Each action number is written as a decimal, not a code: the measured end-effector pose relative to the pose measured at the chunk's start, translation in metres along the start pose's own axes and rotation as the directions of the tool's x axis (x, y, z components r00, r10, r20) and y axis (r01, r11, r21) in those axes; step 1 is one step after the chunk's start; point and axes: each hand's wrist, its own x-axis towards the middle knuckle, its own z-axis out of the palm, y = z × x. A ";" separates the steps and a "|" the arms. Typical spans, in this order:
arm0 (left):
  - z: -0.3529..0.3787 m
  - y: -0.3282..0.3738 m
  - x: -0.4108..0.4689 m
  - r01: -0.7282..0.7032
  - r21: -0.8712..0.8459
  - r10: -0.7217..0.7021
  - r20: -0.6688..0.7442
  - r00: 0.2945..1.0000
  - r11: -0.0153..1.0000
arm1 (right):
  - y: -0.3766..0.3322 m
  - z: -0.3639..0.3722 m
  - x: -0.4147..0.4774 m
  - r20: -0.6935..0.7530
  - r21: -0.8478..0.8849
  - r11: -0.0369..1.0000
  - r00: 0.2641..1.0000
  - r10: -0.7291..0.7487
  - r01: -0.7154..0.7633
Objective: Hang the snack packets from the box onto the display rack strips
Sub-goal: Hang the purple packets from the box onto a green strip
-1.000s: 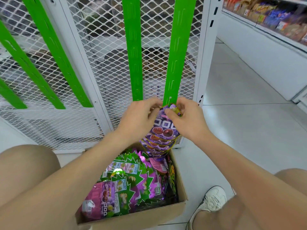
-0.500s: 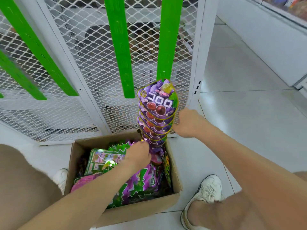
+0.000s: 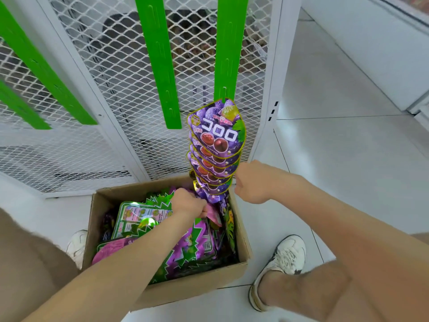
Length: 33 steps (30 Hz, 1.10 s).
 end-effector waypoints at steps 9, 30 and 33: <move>-0.073 0.045 -0.069 -0.152 0.141 0.113 0.253 0.961 0.978 | -0.021 0.001 -0.008 0.168 0.367 0.925 0.985 0.039 -0.099; -0.151 0.131 -0.102 -0.735 0.063 0.707 0.231 0.668 0.675 | -0.044 -0.064 -0.047 -0.462 0.762 0.550 0.882 0.090 0.342; -0.144 0.151 -0.102 -0.756 0.018 0.747 0.139 0.650 0.654 | -0.041 -0.074 -0.039 -0.600 0.729 0.549 0.767 0.227 0.409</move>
